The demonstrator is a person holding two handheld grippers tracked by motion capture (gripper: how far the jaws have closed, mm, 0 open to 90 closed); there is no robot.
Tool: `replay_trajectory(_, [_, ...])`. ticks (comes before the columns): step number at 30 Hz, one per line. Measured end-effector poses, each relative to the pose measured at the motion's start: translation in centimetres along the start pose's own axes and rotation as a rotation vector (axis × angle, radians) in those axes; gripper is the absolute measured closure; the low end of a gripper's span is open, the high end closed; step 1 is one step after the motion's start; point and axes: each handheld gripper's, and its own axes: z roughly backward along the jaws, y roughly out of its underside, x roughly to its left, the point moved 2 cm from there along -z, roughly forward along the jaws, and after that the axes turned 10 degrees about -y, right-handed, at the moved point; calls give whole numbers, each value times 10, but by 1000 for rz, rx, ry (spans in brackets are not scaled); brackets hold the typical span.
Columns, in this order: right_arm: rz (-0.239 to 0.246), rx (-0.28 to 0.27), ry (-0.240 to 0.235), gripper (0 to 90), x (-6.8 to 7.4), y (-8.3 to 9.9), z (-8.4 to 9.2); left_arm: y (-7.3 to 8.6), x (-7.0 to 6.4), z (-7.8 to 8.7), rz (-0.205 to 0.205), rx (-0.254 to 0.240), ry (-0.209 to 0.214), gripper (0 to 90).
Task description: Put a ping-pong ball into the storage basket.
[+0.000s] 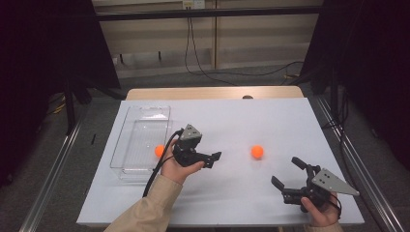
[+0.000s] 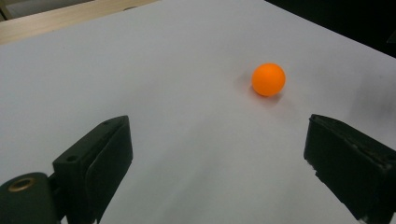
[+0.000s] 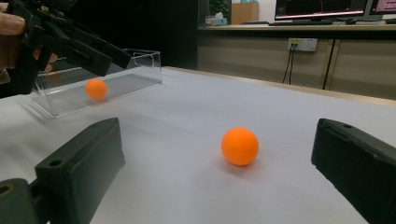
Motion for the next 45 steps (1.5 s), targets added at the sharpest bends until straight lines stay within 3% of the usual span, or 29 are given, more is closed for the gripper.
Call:
replay_trajectory(20, [-1,0,-5,17,1,0,-1,2,-5,-11,-22,-3,-1,79])
replay_trajectory(45, [-5,8,2,16,-1,0,-2,3,-17,-26,-49,-8,28,79])
